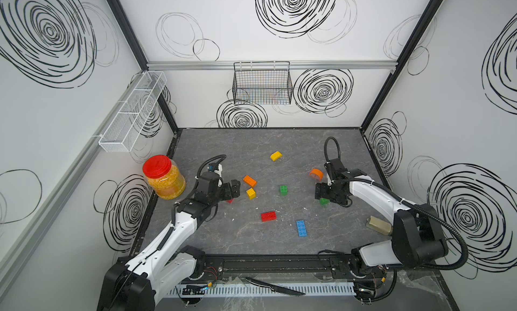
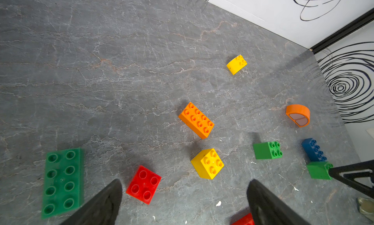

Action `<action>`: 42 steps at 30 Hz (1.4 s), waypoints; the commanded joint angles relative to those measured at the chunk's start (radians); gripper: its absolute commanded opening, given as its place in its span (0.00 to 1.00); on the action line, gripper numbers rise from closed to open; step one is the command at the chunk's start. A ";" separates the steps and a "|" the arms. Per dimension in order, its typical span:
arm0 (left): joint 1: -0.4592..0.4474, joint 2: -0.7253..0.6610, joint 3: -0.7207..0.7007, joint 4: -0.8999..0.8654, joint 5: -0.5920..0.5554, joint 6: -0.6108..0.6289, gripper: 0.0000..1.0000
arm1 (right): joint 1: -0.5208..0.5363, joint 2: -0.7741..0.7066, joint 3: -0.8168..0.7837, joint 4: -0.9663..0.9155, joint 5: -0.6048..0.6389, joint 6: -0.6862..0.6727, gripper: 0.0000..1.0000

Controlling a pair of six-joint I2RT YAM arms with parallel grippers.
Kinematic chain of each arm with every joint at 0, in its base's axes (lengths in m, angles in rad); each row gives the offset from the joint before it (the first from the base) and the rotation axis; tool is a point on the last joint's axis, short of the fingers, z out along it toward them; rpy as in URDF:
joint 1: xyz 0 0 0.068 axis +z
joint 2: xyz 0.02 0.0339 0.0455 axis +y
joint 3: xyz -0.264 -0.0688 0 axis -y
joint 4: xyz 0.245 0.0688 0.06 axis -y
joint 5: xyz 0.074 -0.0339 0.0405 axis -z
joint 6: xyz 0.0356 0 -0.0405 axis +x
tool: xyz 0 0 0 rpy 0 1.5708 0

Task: Assemble an ice cream with lego
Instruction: Pick up the lego brick from the center of the board.

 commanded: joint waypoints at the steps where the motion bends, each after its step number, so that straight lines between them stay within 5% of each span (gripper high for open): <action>1: -0.006 0.005 0.017 0.038 -0.001 0.001 0.99 | -0.003 0.033 -0.008 0.035 -0.010 -0.042 0.91; 21: -0.006 -0.006 0.014 0.024 -0.015 0.010 0.99 | 0.115 0.113 0.033 0.054 -0.014 -0.028 0.89; 42: -0.006 -0.024 0.012 -0.003 -0.019 0.025 0.99 | 0.106 0.165 0.095 0.011 0.091 0.048 0.62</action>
